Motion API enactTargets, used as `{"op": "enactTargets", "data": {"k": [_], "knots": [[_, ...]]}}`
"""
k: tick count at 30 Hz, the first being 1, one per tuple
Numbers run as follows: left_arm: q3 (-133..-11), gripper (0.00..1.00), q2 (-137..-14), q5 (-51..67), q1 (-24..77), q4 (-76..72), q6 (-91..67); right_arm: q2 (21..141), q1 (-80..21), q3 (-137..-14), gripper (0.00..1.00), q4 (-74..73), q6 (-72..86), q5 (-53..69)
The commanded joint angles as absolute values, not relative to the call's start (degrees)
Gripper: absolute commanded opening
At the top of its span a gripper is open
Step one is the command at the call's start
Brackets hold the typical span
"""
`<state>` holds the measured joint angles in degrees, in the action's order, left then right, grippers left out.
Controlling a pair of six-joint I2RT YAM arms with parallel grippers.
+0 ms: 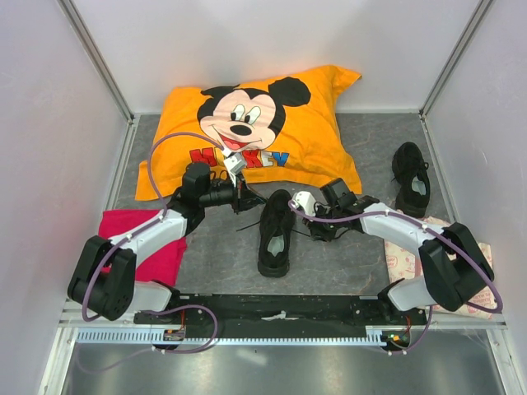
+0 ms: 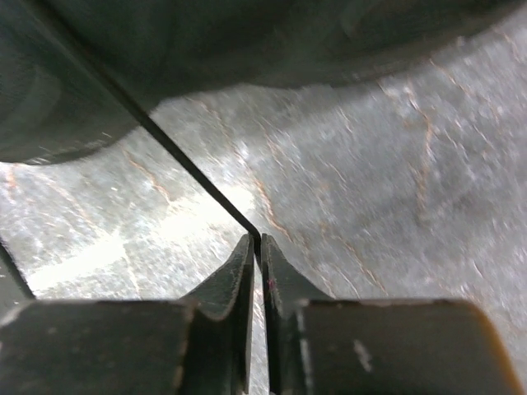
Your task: Tie the shoes
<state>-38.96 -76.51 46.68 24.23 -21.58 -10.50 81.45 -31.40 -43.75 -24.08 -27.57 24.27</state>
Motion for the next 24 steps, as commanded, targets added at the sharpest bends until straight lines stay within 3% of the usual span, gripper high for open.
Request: {"op": "enactTargets", "data": {"k": [1,3,4,8,14,20,21,22,24], "knots": [[-39.2,0.02,-77.3,49.9,24.5,-26.1,-11.7,80.4,-31.4,-44.6,0.22,-25.7,-28.7,20.2],[-39.2,0.01,-77.3,50.4,25.0,-25.8,-11.1,80.2,-31.2,-44.3,0.26,-26.1,-29.0,19.6],[-39.1,0.02,-77.3,50.5,25.0,-25.8,-11.0,79.9,-31.0,-44.1,0.34,-26.2,-29.2,19.3],[-38.9,0.01,-77.3,51.2,25.1,-25.2,-10.2,79.4,-30.6,-43.5,0.5,-26.5,-29.6,17.0],[-39.0,0.01,-77.1,51.6,25.2,-24.6,-9.0,82.3,-30.3,-43.4,0.5,-29.0,-32.2,11.9],[-39.3,0.02,-77.2,52.1,25.2,-25.5,-9.5,84.5,-29.6,-42.9,0.42,-31.9,-34.2,11.3],[-39.3,0.02,-77.3,52.3,25.1,-25.5,-9.5,84.8,-29.1,-43.6,0.36,-32.0,-34.3,11.3],[-39.4,0.02,-77.1,52.4,25.1,-25.5,-9.4,85.1,-28.8,-43.9,0.21,-32.0,-34.2,11.7],[-39.2,0.02,-76.9,52.8,25.1,-25.5,-8.9,85.1,-27.8,-46.0,0.05,-32.3,-33.7,11.7]]}}
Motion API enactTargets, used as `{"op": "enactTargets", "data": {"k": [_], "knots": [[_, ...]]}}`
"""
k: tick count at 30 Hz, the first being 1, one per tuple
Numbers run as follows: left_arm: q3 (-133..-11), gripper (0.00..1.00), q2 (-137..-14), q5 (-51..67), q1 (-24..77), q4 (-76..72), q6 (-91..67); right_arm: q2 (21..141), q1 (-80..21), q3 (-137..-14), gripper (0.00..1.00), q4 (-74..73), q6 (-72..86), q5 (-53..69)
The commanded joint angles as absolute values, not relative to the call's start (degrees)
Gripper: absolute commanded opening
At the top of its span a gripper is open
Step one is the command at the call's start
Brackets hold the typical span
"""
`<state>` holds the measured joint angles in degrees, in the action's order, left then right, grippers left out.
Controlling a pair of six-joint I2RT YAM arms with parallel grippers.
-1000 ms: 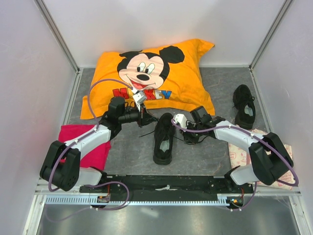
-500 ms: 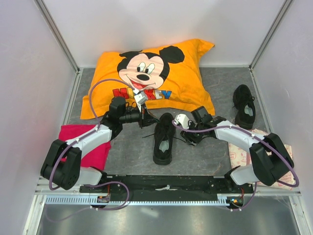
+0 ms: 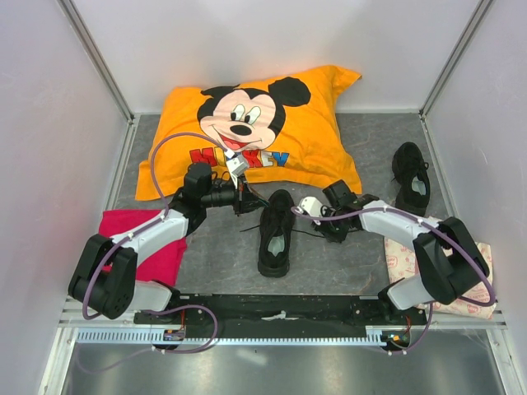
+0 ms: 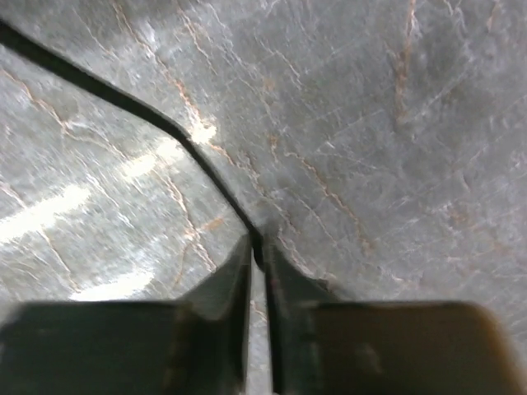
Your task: Tie the shoes
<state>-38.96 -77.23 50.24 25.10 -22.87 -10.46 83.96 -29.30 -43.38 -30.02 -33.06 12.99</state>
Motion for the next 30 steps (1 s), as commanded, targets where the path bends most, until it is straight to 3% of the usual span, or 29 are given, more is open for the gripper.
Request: {"op": "enactTargets", "data": {"k": [1,11,23,26,27,30], "knots": [[-39.2,0.02,-76.8,52.9,25.2,-25.3,-8.7,84.9,-27.3,-47.0,0.0,-32.4,-33.5,11.7],[-38.1,0.02,-76.1,54.0,25.2,-27.1,-8.1,88.8,-20.7,-72.7,0.0,-29.5,-27.0,16.7],[-37.1,0.01,-75.8,53.2,25.2,-29.4,-7.5,110.6,-34.3,-98.5,0.01,-28.2,-17.3,29.4],[-36.8,0.01,-75.2,53.0,25.2,-28.9,-6.9,111.2,-34.7,-99.3,0.3,-32.7,-18.1,31.7],[-36.8,0.01,-75.1,52.9,25.1,-28.5,-6.8,110.5,-34.4,-99.1,0.45,-34.0,-19.5,31.6],[-36.8,0.02,-75.1,52.8,25.1,-28.1,-6.2,107.5,-31.6,-96.9,0.53,-37.2,-19.3,32.3]]}}
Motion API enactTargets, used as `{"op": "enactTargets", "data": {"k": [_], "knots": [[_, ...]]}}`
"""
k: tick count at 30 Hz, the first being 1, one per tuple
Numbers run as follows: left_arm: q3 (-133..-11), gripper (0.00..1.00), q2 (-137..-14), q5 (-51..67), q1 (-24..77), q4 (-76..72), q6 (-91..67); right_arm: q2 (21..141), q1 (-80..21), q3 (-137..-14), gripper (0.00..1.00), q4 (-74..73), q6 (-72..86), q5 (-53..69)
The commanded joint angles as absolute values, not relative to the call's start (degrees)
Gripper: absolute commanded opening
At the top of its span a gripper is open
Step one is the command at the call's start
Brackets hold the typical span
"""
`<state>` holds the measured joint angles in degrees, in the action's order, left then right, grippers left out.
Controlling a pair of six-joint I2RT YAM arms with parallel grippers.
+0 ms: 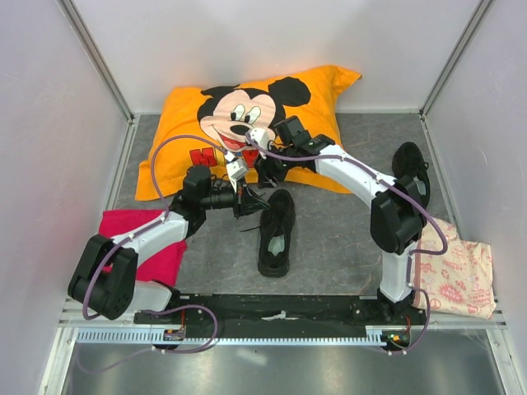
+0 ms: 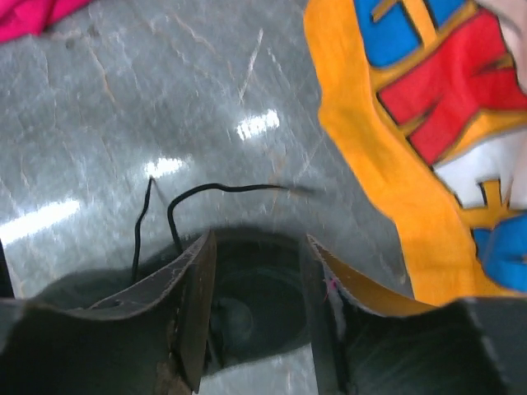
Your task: Tie the shoes
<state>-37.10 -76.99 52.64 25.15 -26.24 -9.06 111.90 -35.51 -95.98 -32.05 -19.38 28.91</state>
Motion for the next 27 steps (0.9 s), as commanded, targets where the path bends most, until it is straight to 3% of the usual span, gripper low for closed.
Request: {"op": "enactTargets", "data": {"k": [1,13,27], "knots": [[-36.8,0.01,-75.1,52.7,25.2,-28.0,-6.1,106.6,-30.9,-96.4,0.54,-37.8,-19.3,32.7],[-38.9,0.01,-78.0,52.9,25.1,-27.5,-5.1,96.9,-29.0,-88.5,0.49,-45.5,-19.1,47.7],[-39.8,0.02,-78.4,53.3,25.1,-27.4,-4.9,99.3,-33.4,-87.3,0.44,-44.3,-19.9,47.2]]}}
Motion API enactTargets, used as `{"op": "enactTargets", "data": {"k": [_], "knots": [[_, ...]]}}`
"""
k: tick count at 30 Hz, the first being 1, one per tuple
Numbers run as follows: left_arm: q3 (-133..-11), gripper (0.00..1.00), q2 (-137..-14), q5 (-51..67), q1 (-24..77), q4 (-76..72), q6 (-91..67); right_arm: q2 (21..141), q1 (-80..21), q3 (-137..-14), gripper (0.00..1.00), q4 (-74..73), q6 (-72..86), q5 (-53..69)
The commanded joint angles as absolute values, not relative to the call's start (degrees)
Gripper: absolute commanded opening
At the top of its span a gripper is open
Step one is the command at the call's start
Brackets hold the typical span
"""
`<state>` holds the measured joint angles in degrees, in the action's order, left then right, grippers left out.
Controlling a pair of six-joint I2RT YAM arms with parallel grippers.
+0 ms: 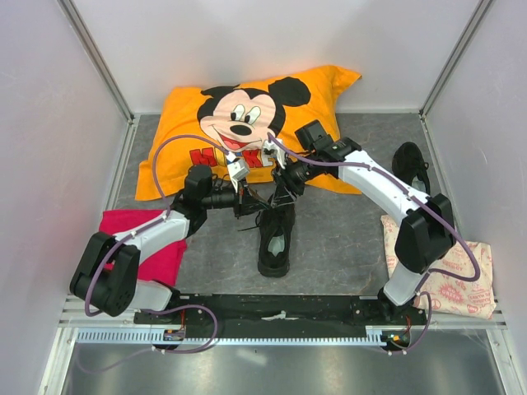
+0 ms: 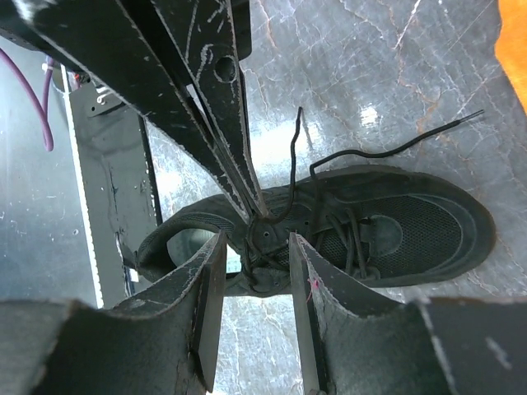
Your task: Tie the shoes
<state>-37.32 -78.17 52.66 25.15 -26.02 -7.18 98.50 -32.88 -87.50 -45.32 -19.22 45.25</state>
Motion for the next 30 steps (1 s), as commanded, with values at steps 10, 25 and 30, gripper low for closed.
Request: {"op": "enactTargets", "data": {"k": [10,25,30], "knots": [[-40.3,0.02,-78.7,53.7,25.1,-26.9,-4.7,100.6,-34.4,-86.9,0.37,-44.1,-21.3,45.3],[-43.7,0.43,-75.9,54.8,23.7,-9.1,13.9,96.6,-34.5,-83.5,0.0,-44.1,-24.0,44.6],[-47.0,0.51,-76.1,56.2,16.5,3.1,33.3,95.2,-34.5,-82.5,0.0,-44.3,-25.0,45.1]]}}
